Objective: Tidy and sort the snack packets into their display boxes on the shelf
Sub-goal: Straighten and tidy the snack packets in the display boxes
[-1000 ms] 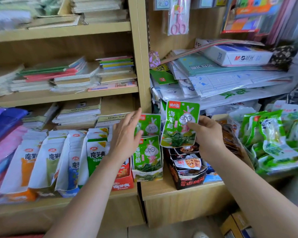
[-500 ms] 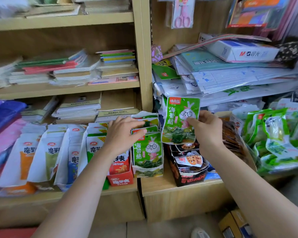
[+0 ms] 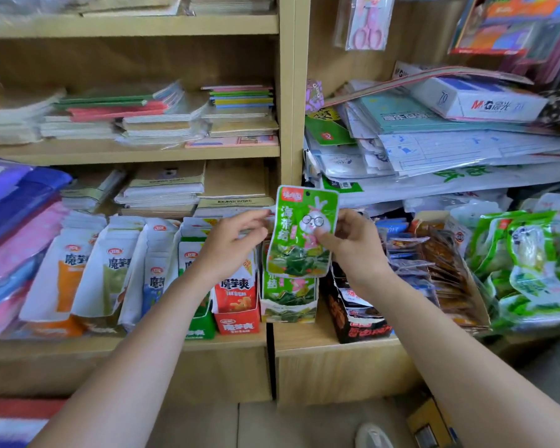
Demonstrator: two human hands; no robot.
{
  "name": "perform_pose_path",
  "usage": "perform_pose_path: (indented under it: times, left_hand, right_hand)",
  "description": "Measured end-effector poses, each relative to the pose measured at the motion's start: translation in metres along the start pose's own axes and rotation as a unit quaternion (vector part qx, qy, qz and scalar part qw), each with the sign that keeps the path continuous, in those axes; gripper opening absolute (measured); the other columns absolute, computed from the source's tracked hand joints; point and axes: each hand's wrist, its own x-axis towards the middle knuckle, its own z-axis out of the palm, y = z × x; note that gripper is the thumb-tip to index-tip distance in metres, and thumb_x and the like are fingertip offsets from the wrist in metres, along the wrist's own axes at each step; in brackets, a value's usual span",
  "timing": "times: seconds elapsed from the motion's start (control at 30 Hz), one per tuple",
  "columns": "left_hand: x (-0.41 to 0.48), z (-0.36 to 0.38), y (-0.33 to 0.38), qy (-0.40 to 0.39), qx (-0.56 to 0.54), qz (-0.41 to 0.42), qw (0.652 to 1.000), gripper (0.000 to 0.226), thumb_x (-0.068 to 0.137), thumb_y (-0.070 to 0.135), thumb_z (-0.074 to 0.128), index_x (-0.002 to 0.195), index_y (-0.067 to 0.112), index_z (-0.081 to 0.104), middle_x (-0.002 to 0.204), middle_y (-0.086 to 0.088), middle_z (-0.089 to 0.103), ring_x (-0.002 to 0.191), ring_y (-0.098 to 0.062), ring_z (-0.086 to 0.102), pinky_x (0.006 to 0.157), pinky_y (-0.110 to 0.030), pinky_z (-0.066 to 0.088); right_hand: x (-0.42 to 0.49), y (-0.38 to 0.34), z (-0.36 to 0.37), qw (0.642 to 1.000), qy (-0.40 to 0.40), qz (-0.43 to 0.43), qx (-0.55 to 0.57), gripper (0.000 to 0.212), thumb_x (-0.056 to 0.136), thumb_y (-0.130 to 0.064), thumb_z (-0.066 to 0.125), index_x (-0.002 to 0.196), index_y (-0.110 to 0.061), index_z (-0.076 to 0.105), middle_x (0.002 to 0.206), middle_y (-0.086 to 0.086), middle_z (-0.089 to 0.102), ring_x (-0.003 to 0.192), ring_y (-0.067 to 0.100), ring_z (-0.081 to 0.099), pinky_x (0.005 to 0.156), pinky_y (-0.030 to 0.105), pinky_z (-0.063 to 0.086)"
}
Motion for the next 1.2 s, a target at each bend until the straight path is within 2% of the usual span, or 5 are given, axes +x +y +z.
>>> perform_pose_path:
  times: [0.13, 0.4, 0.57, 0.83, 1.2]
  left_hand:
    - [-0.009, -0.003, 0.004, 0.003, -0.029, -0.005, 1.000, 0.072, 0.091, 0.018, 0.073, 0.152, 0.031, 0.038, 0.105, 0.013, 0.071, 0.100, 0.010, 0.063, 0.083, -0.007, 0.044]
    - [-0.020, 0.014, -0.013, 0.088, 0.175, 0.070, 0.978, 0.047, 0.084, 0.027, 0.081, 0.127, 0.026, 0.064, 0.077, 0.017, 0.070, 0.084, -0.007, 0.065, 0.086, -0.038, 0.048]
    - [-0.014, 0.025, -0.017, 0.153, 0.292, 0.103, 0.939, 0.037, 0.080, 0.029, 0.083, 0.113, 0.024, 0.068, 0.078, 0.016, 0.070, 0.087, -0.018, 0.059, 0.083, -0.039, 0.042]
    - [-0.010, 0.028, -0.021, 0.107, 0.349, 0.071, 0.928, 0.072, 0.069, 0.052, 0.086, 0.134, 0.030, 0.061, 0.119, 0.009, 0.059, 0.111, -0.018, 0.049, 0.090, -0.038, 0.048]
    - [-0.022, 0.032, -0.016, 0.053, 0.442, 0.100, 0.890, 0.091, 0.062, 0.080, 0.073, 0.139, 0.036, 0.054, 0.138, 0.015, 0.053, 0.130, -0.017, 0.038, 0.106, -0.040, 0.034]
  right_hand:
    - [0.002, 0.002, 0.010, 0.993, -0.043, -0.036, -0.106, 0.019, 0.084, -0.011, 0.076, 0.100, -0.015, 0.067, 0.096, 0.005, 0.074, 0.090, 0.026, 0.070, 0.083, 0.052, 0.057]
    - [0.001, 0.007, 0.007, 0.923, -0.069, -0.115, -0.360, 0.022, 0.081, -0.019, 0.079, 0.094, -0.015, 0.061, 0.072, -0.003, 0.062, 0.068, 0.021, 0.058, 0.056, 0.031, 0.044]
    - [0.001, 0.003, 0.001, 0.932, -0.048, -0.184, -0.309, 0.065, 0.081, -0.013, 0.080, 0.136, -0.030, 0.050, 0.104, -0.010, 0.061, 0.079, 0.006, 0.063, 0.070, 0.027, 0.053]
    - [0.007, 0.019, -0.005, 0.866, -0.149, -0.186, -0.440, 0.056, 0.085, -0.018, 0.077, 0.137, -0.024, 0.059, 0.129, 0.002, 0.066, 0.124, 0.024, 0.051, 0.099, 0.044, 0.049]
    - [0.015, 0.025, -0.009, 0.863, -0.189, -0.206, -0.421, 0.056, 0.084, -0.018, 0.077, 0.137, -0.024, 0.059, 0.116, 0.001, 0.057, 0.106, 0.021, 0.042, 0.094, 0.036, 0.041]
